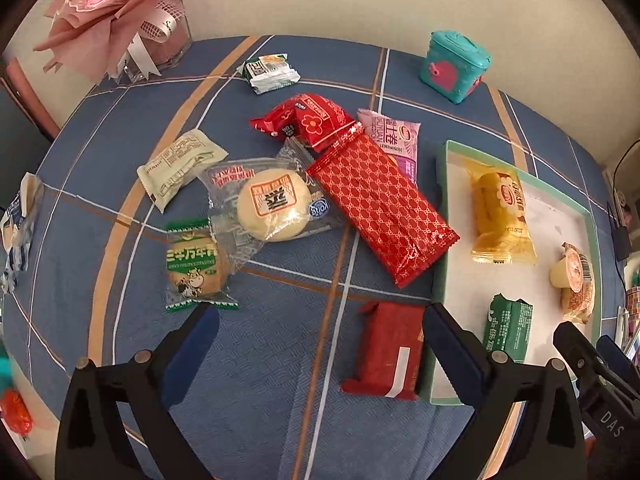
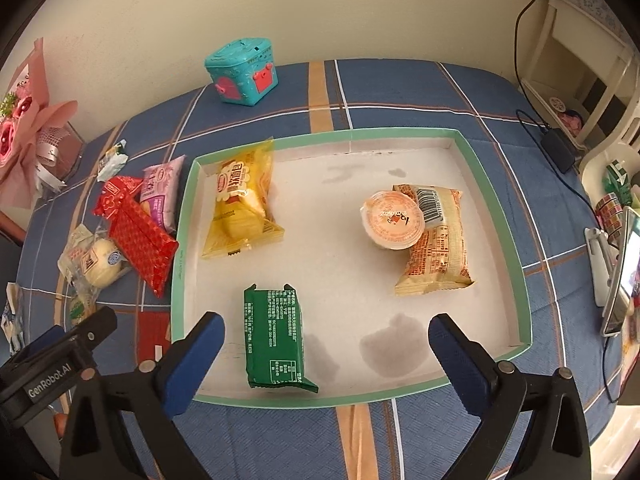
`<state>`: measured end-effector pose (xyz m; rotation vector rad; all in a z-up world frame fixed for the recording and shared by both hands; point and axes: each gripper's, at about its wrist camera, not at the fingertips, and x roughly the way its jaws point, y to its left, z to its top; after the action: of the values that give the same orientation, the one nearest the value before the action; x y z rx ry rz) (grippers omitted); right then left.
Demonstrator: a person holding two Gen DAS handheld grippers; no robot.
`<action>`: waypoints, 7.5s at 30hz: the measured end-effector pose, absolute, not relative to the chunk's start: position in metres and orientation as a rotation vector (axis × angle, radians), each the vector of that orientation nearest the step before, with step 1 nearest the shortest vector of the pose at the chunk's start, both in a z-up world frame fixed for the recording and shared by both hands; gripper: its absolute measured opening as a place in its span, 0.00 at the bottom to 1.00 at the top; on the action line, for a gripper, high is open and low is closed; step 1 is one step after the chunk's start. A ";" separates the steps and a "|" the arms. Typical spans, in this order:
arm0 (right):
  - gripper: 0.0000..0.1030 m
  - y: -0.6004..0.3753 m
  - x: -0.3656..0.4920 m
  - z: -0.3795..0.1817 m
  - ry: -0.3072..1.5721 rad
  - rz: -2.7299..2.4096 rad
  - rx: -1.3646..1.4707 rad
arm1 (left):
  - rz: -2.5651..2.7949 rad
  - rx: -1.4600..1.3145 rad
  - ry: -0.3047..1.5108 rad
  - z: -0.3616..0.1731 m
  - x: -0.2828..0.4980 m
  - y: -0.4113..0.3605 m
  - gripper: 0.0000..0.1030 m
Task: Organize snacks
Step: 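Move both tools back over the remaining snack pile, then grasp the red box with the right tool while the left tool reaches for the round green biscuit pack, then carry the red box and green biscuit pack over the white tray with both tools, then lower both snacks into the tray and open both tools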
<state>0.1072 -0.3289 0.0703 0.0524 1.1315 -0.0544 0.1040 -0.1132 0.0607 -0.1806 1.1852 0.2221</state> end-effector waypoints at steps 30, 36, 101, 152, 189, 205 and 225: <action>1.00 -0.198 0.100 0.050 1.203 0.299 0.074 | 0.412 -0.221 1.189 0.061 0.089 -0.012 0.98; 0.94 -0.183 0.100 0.042 1.234 0.333 0.050 | 0.422 -0.257 1.197 0.056 0.090 -0.007 0.98; 0.51 -0.159 0.115 -0.007 1.316 0.251 -0.123 | 0.404 -0.336 1.243 0.004 0.128 0.012 0.89; 0.40 -0.159 0.113 0.047 1.233 0.289 -0.097 | 0.446 -0.330 1.046 0.065 0.106 0.019 0.50; 0.41 -0.418 0.110 0.078 1.146 -0.209 0.303 | -0.021 0.095 1.049 0.084 0.114 -0.241 0.50; 0.41 -0.385 0.125 0.040 1.251 -0.144 0.214 | -0.003 0.104 1.191 0.031 0.123 -0.233 0.50; 0.46 -0.383 0.126 0.041 1.259 -0.146 0.197 | -0.032 0.070 1.214 0.035 0.122 -0.235 0.62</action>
<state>0.1261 -0.3826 0.0415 0.1974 1.2586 -0.1461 0.1219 -0.2351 0.0349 0.0704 1.2143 -0.0324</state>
